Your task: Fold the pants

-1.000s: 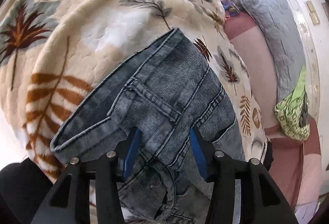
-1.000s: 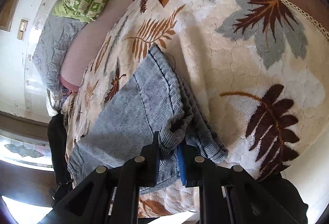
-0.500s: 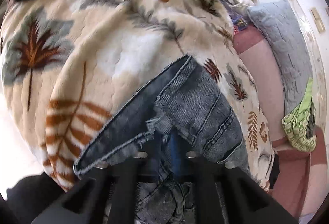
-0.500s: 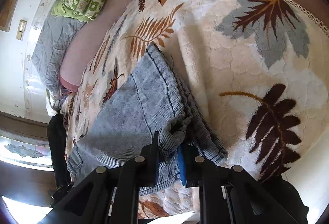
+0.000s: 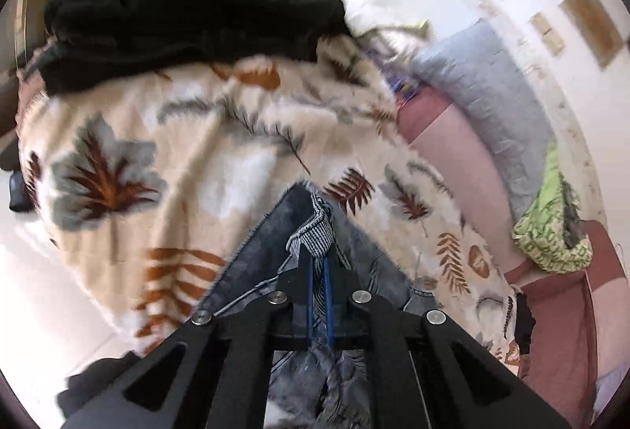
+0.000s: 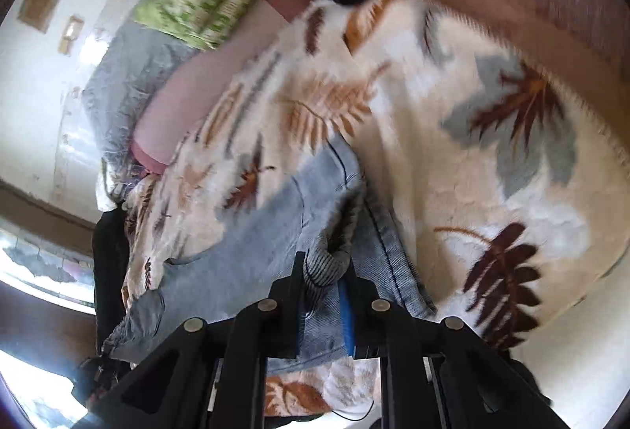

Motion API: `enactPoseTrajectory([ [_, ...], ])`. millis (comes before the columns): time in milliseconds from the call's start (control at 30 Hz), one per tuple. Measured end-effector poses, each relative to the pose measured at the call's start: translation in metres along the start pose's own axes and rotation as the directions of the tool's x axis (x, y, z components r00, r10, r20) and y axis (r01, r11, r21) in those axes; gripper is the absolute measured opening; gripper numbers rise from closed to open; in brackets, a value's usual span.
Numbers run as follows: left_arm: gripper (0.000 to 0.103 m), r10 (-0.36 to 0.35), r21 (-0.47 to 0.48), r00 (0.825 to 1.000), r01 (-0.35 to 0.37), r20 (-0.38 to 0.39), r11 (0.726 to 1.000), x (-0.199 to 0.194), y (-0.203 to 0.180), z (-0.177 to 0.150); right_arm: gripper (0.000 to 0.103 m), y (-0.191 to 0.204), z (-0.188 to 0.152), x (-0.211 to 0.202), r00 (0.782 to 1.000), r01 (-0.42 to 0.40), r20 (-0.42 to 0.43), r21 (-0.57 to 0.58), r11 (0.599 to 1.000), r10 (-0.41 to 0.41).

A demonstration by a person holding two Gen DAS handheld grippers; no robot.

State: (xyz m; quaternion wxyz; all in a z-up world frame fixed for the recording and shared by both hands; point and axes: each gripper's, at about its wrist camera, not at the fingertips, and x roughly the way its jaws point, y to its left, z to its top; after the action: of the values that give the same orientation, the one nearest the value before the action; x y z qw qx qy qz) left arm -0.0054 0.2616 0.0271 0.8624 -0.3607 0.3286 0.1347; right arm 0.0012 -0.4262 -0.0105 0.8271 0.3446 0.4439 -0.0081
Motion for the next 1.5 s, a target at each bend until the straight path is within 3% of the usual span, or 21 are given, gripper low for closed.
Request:
enactPoseTrajectory([
  [100, 0.005, 0.051, 0.070, 0.998, -0.048, -0.044, 0.996, 0.000, 0.011, -0.011, 0.020, -0.004, -0.006, 0.004, 0.996, 0.063, -0.067, -0.060, 0.996, -0.067],
  [167, 0.006, 0.131, 0.107, 0.981, -0.117, -0.140, 0.987, 0.028, 0.026, -0.022, 0.041, -0.022, -0.012, 0.029, 0.973, 0.149, -0.169, -0.059, 0.987, -0.157],
  [200, 0.006, 0.148, 0.091, 0.969, -0.132, -0.200, 0.987, 0.040, 0.035, -0.026, 0.060, -0.032, -0.016, 0.041, 0.952, 0.188, -0.237, -0.049, 0.981, -0.194],
  [233, 0.010, 0.164, 0.074, 0.947, -0.149, -0.277, 0.986, 0.053, 0.046, -0.029, 0.061, -0.041, -0.020, 0.047, 0.941, 0.189, -0.281, -0.025, 0.982, -0.189],
  [267, 0.016, 0.158, 0.032, 0.942, -0.156, -0.297, 0.987, 0.055, 0.055, -0.030, 0.061, -0.042, -0.020, 0.043, 0.949, 0.176, -0.264, -0.015, 0.984, -0.173],
  [400, 0.030, 0.177, 0.031, 0.971, -0.174, -0.159, 0.984, 0.023, 0.050, -0.013, 0.065, -0.032, -0.003, 0.003, 0.969, 0.209, -0.125, -0.039, 0.977, -0.212],
  [433, 0.039, 0.176, 0.044, 0.977, -0.171, -0.121, 0.984, 0.015, 0.043, -0.008, 0.067, -0.027, 0.003, -0.005, 0.970, 0.222, -0.089, -0.050, 0.974, -0.226],
  [533, 0.055, 0.137, 0.141, 0.991, -0.135, -0.001, 0.981, 0.000, 0.008, 0.000, 0.072, -0.006, 0.026, -0.014, 0.976, 0.218, 0.004, -0.097, 0.971, -0.218],
  [633, 0.056, 0.074, 0.248, 0.997, -0.067, -0.019, 0.966, 0.017, -0.027, -0.009, 0.072, 0.018, 0.052, 0.021, 0.985, 0.163, -0.034, -0.170, 0.972, -0.171],
  [733, 0.056, 0.076, 0.313, 0.993, -0.044, -0.092, 0.949, 0.057, -0.046, -0.026, 0.070, 0.030, 0.067, 0.070, 0.960, 0.247, -0.064, -0.257, 0.934, -0.272],
  [767, 0.056, 0.100, 0.333, 0.988, -0.056, -0.116, 0.941, 0.075, -0.047, -0.033, 0.064, 0.028, 0.068, 0.082, 0.953, 0.257, -0.087, -0.266, 0.929, -0.289],
  [800, 0.056, 0.121, 0.338, 0.984, -0.070, -0.132, 0.939, 0.085, -0.044, -0.037, 0.026, 0.028, 0.069, 0.093, 0.947, 0.260, -0.115, -0.279, 0.924, -0.301],
  [833, 0.056, 0.150, 0.335, 0.977, -0.091, -0.154, 0.938, 0.097, -0.039, -0.041, 0.017, 0.032, 0.069, 0.101, 0.935, 0.286, -0.119, -0.303, 0.909, -0.334],
  [967, 0.056, 0.150, 0.361, 0.982, -0.098, -0.117, 0.927, 0.100, -0.029, -0.046, 0.013, 0.069, 0.062, 0.081, 0.922, 0.366, 0.053, -0.437, 0.821, -0.383],
  [1100, 0.056, 0.157, 0.371, 0.983, -0.110, -0.097, 0.922, 0.101, -0.032, -0.043, 0.013, 0.087, 0.072, 0.067, 0.907, 0.420, 0.197, -0.440, 0.793, -0.371],
  [1167, 0.060, 0.161, 0.361, 0.982, -0.116, -0.097, 0.925, 0.107, -0.031, -0.043, 0.014, 0.076, 0.068, 0.097, 0.887, 0.454, 0.142, -0.455, 0.766, -0.440],
  [1233, 0.062, 0.171, 0.374, 0.981, -0.125, -0.093, 0.919, 0.113, -0.031, -0.044, 0.021, 0.055, 0.060, 0.131, 0.859, 0.449, -0.005, -0.473, 0.758, -0.512],
  [1267, 0.063, 0.177, 0.394, 0.980, -0.130, -0.087, 0.910, 0.113, -0.033, -0.046, 0.023, 0.052, 0.055, 0.126, 0.872, 0.444, 0.034, -0.475, 0.760, -0.488],
  [1333, 0.064, 0.181, 0.400, 0.980, -0.132, -0.085, 0.907, 0.110, -0.033, -0.044, 0.056, 0.055, 0.051, 0.109, 0.862, 0.480, 0.089, -0.461, 0.746, -0.499],
  [1433, 0.064, 0.178, 0.369, 0.981, -0.138, -0.076, 0.919, 0.100, -0.033, -0.040, 0.057, 0.070, 0.043, 0.057, 0.899, 0.437, 0.181, -0.414, 0.799, -0.398],
  [1500, 0.064, 0.134, 0.336, 0.990, -0.111, -0.047, 0.935, 0.084, -0.036, -0.037, 0.062, 0.078, 0.030, 0.038, 0.938, 0.348, 0.160, -0.425, 0.836, -0.309],
])
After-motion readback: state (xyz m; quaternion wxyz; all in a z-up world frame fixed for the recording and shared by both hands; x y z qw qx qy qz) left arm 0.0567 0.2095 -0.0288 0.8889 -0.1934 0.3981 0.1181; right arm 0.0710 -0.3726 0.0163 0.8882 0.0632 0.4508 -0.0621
